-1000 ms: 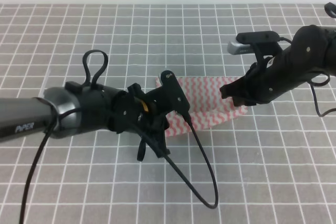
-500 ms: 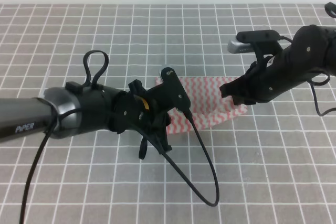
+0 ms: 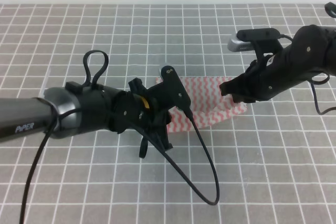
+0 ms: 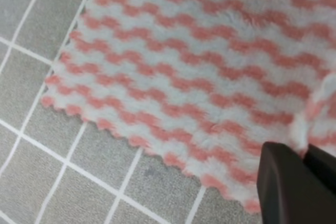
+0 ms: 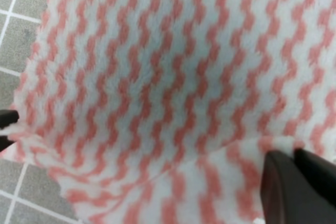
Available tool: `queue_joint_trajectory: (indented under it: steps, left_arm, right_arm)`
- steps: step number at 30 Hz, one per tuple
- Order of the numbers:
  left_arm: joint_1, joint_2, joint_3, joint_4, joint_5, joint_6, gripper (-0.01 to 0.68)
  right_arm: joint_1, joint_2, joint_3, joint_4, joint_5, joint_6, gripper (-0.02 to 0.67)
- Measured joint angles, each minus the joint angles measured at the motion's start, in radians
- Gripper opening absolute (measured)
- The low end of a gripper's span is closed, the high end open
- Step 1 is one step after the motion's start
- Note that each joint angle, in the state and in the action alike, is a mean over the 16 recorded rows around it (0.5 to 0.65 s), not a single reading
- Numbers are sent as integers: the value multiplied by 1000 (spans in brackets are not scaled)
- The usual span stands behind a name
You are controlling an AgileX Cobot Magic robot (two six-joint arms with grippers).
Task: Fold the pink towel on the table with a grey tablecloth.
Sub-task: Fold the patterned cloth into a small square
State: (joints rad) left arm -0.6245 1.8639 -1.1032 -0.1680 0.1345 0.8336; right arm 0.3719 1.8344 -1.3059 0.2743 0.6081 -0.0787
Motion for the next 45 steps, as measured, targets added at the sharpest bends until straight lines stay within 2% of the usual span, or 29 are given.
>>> queue_joint_trajectory:
  steps: [15,31,45]
  left_arm:
    - [21,0,-7,0,-21,1,-1]
    - [32,61,-132,0,89,2,-1]
    - [47,109,-190,-2,91,0,-1]
  right_arm:
    - [0,-2,0,-31,33,11,-16]
    - [-2,-2,0,-105,58,72,-16]
    - [-4,13,0,-174,1,131,-16]
